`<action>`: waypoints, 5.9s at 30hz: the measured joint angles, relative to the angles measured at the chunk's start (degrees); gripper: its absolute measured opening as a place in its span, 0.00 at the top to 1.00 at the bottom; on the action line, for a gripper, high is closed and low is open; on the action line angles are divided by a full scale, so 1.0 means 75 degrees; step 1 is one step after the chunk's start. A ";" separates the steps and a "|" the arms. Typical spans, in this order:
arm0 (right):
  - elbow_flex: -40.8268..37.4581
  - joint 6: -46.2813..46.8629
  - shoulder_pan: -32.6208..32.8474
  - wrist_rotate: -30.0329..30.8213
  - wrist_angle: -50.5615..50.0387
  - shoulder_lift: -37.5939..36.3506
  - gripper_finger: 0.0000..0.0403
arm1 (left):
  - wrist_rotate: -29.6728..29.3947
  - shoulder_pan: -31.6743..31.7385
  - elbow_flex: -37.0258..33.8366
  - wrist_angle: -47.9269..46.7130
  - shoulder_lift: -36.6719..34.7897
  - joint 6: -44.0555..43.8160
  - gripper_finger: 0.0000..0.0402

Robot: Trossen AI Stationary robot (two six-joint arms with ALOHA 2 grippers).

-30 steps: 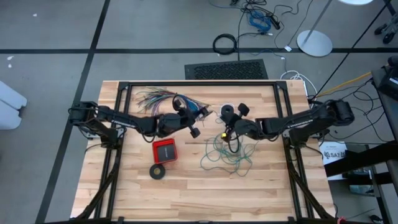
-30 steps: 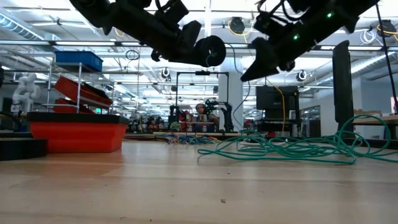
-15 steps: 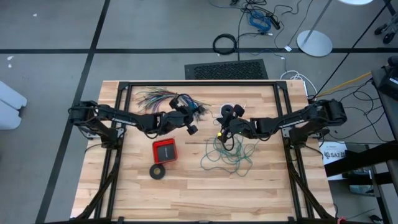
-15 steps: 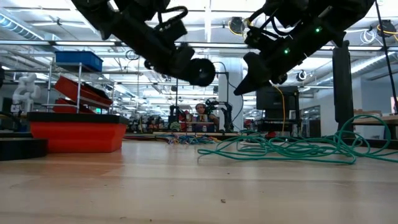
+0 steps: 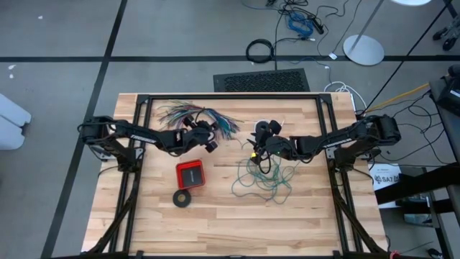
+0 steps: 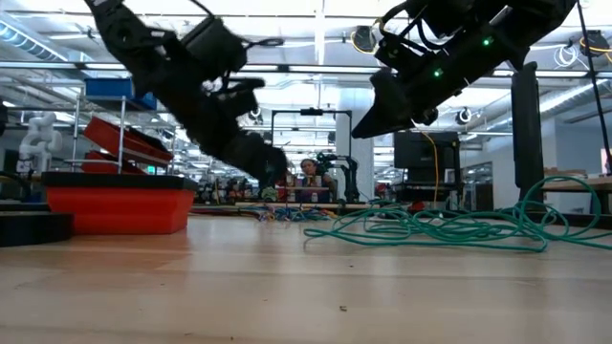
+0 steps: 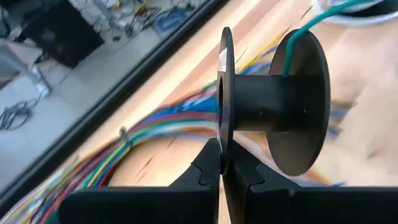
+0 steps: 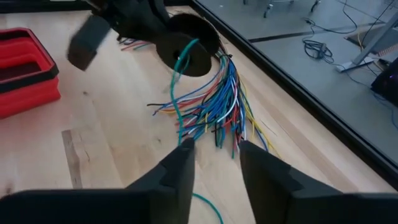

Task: Coil cords
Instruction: Uncoil the green wire from the spool, then uncoil the white wire from the spool

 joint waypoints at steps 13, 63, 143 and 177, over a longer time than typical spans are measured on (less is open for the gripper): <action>-0.0003 0.0038 0.0123 0.0041 -0.0784 -0.0567 0.65 | 0.1240 0.0671 -0.0760 -0.0008 0.0001 -0.0819 0.99; -0.0003 -0.0111 0.0676 0.0503 -0.1623 -0.0921 0.65 | 0.6536 0.3977 -0.1334 -0.0633 -0.2315 -0.0610 0.62; -0.0003 -0.0081 0.0653 0.0453 -0.1616 -0.0915 0.65 | 0.9040 0.3892 -0.1293 0.1935 0.0036 -0.2996 0.98; 0.0000 0.0057 0.0647 0.0693 -0.2330 -0.0915 0.65 | 0.9912 0.4594 -0.1296 0.1346 -0.0112 -0.2366 0.35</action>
